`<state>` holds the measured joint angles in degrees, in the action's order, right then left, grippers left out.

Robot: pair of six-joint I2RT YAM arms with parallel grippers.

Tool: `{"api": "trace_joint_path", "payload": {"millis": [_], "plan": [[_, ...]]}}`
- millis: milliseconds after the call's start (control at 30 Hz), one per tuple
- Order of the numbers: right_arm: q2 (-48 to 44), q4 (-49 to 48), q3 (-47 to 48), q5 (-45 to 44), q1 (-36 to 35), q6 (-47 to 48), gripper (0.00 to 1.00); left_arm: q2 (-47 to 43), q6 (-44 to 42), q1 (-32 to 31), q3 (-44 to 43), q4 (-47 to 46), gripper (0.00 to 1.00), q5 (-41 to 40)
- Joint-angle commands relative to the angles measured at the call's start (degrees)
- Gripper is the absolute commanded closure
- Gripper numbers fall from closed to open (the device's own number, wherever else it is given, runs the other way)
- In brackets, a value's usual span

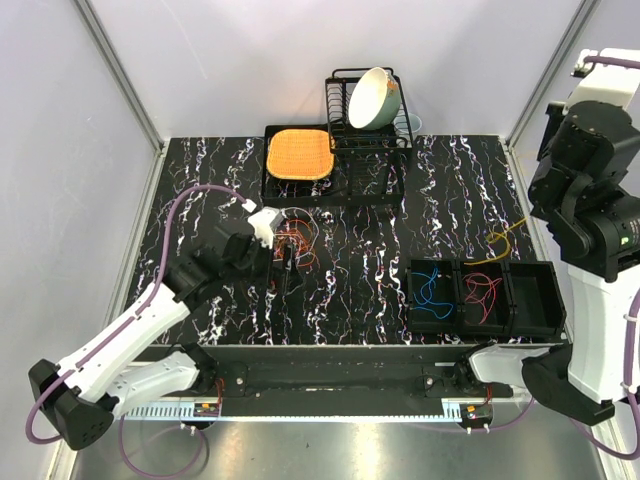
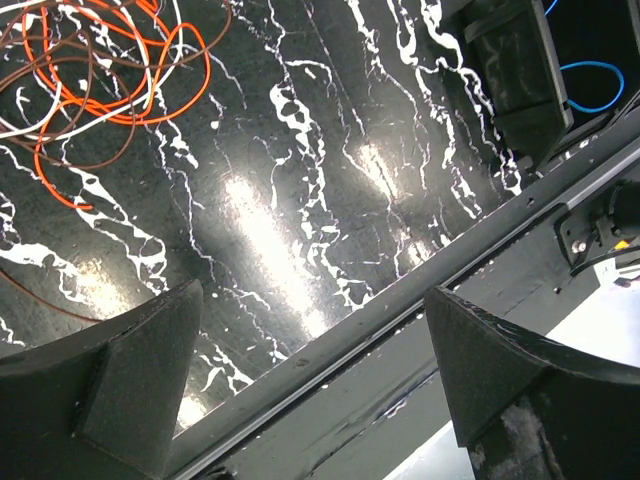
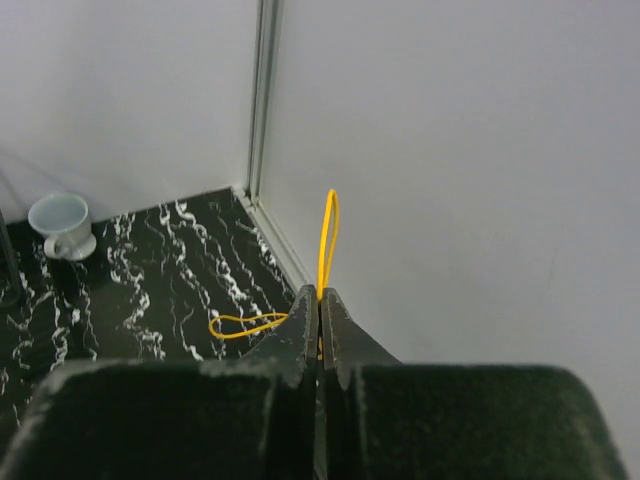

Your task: Untangle the cables

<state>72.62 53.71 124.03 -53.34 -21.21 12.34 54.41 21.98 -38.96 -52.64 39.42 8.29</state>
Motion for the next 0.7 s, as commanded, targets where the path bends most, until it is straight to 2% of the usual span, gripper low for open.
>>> {"api": "trace_joint_path", "payload": {"millis": [0, 100, 133, 233, 367, 500, 600, 667], "plan": [[-2.7, 8.8, -3.7, 0.1, 0.2, -10.0, 1.0, -3.1, -2.8, -0.1, 2.4, -1.7, 0.05, -1.6], [-4.2, 11.7, -7.8, 4.7, 0.3, -15.3, 1.0, -4.8, -4.0, -0.2, 4.4, -1.6, 0.05, -2.2], [-4.1, 12.9, -7.8, 9.5, 0.3, -18.5, 1.0, -5.1, -4.0, -0.2, 4.7, -1.6, 0.05, -2.2], [-2.7, 17.8, -6.5, 16.7, 0.3, -22.0, 1.0, -5.6, -4.5, -0.2, 4.6, -1.5, 0.05, -1.5], [-2.2, 21.6, -5.2, 22.8, 0.3, -26.3, 1.0, -6.2, -4.7, -0.2, 4.7, -2.0, 0.05, -1.9], [-3.9, 16.4, -5.3, 27.3, 0.3, -26.1, 1.0, -6.8, -4.8, -0.2, 5.0, -2.8, 0.05, -1.9], [-2.6, 14.1, -0.7, 29.0, 0.3, -24.9, 1.0, -6.1, -4.9, -0.2, 5.0, -3.0, 0.05, -1.8], [-0.3, 13.4, 5.9, 30.0, 0.3, -24.0, 1.0, -6.0, -4.9, -0.1, 4.9, -2.9, 0.05, -2.0]]}}
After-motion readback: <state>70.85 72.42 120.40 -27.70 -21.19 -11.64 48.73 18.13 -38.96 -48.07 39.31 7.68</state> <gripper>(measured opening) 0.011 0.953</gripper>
